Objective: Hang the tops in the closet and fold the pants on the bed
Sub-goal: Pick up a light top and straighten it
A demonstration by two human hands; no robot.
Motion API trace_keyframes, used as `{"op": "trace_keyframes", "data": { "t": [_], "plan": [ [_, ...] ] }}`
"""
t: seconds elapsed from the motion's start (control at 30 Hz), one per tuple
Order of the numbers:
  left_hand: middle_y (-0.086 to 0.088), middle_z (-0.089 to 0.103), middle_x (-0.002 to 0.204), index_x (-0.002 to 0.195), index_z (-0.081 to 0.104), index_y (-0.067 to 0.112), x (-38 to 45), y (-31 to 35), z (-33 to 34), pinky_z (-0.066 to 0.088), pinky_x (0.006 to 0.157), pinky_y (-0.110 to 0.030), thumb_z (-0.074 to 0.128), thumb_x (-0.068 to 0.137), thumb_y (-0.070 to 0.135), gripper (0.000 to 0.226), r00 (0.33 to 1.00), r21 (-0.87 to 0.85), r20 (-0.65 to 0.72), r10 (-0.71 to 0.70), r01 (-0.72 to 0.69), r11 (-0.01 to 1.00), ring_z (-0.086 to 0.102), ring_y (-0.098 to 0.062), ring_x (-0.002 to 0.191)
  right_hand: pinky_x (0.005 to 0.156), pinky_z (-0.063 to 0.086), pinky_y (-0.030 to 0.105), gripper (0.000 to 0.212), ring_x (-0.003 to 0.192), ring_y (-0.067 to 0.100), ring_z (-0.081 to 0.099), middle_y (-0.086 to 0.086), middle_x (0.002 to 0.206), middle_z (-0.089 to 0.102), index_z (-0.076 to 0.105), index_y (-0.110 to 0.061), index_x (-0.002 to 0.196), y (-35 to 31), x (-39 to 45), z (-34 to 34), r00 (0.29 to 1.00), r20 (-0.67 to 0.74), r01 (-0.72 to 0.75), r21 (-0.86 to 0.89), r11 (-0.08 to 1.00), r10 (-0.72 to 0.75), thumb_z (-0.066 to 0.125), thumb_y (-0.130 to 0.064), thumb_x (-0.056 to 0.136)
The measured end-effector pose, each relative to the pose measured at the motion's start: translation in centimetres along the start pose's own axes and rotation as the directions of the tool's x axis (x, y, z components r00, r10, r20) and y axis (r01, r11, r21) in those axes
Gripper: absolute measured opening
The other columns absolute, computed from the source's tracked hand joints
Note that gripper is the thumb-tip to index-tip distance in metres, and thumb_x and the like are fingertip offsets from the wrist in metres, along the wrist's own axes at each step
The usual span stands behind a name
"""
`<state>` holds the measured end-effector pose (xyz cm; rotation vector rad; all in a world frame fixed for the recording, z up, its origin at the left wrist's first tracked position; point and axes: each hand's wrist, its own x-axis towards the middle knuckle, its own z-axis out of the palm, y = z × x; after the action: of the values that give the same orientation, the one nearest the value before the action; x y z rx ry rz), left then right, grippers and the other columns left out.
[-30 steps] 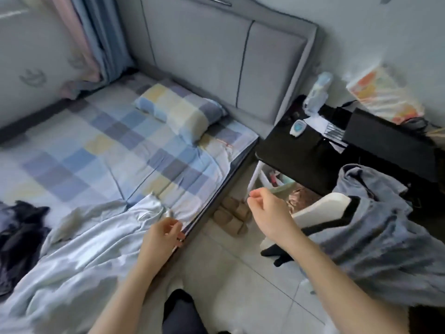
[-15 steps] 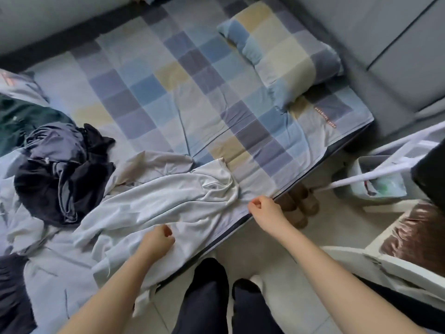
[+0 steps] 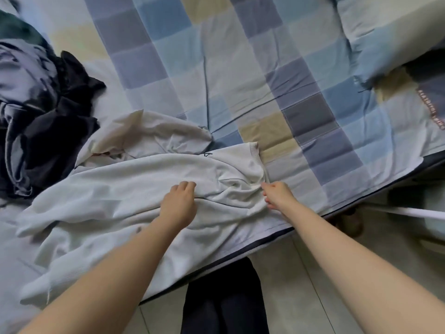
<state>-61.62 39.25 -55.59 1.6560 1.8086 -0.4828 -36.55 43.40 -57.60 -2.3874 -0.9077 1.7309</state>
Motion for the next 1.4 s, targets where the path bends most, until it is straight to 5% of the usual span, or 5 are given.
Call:
{"op": "trace_keyframes", "data": {
  "t": [0.3,0.43,0.63,1.0,1.4],
  "plan": [
    [0.0,0.014,0.162,0.15,0.023,0.03,8.2,4.9,3.5,0.019,0.114,-0.042,0.053,0.094,0.038,0.064,0.963,0.108,-0.114,0.243,-0.231,0.967,0.012,-0.03,0.148,0.071,0.05,0.033,0.036,0.096,0.023,0.059,0.006,0.113,0.059,0.054,-0.011,0.121,0.2,6.8,2.7,0.999,-0.002,0.033,0.266,0.963,-0.034,0.066,-0.016,0.087],
    [0.001,0.014,0.162,0.126,0.049,0.024,8.8,4.9,4.3,0.011,0.117,-0.051,0.047,0.097,0.038,0.032,0.969,0.105,-0.056,0.243,-0.236,0.966,0.005,-0.027,0.149,0.074,0.047,0.027,0.012,0.087,0.021,0.058,0.013,0.1,0.062,0.063,-0.011,0.097,0.2,4.9,2.6,0.975,0.018,0.219,0.146,0.965,-0.223,0.067,-0.015,0.087],
    [0.002,0.05,0.067,0.079,0.041,0.016,6.1,3.7,3.0,0.028,0.111,-0.051,0.054,0.09,0.016,0.017,0.919,-0.109,-0.319,0.233,-0.28,0.954,0.058,-0.029,0.074,0.068,0.037,0.031,0.018,0.077,0.017,0.046,0.005,0.082,0.05,0.052,-0.007,0.078,1.6,2.1,0.4,0.95,0.136,0.294,-0.081,0.952,-0.282,0.068,-0.015,0.082],
    [0.016,0.036,0.139,0.13,0.042,0.044,1.1,1.4,2.9,0.018,0.111,-0.056,0.062,0.072,0.069,0.066,0.953,0.017,0.013,0.303,-0.303,0.953,0.034,-0.025,0.128,0.088,0.052,0.037,0.021,0.1,0.023,0.067,0.01,0.105,0.072,0.067,-0.009,0.105,-0.3,-3.9,2.5,0.969,0.193,0.07,0.394,0.916,-0.157,0.064,-0.023,0.089],
    [0.017,0.069,0.088,0.099,0.069,0.033,-12.4,2.0,-13.8,0.045,0.078,-0.026,0.054,0.096,0.015,0.024,0.877,-0.509,-0.424,0.227,-0.438,0.74,0.064,-0.007,0.087,0.093,0.05,0.048,0.016,0.101,0.03,0.066,0.013,0.1,0.073,0.073,-0.012,0.097,-10.4,-21.0,-3.8,0.852,0.084,0.443,0.409,0.798,-0.517,0.06,-0.021,0.093]
  ]
}}
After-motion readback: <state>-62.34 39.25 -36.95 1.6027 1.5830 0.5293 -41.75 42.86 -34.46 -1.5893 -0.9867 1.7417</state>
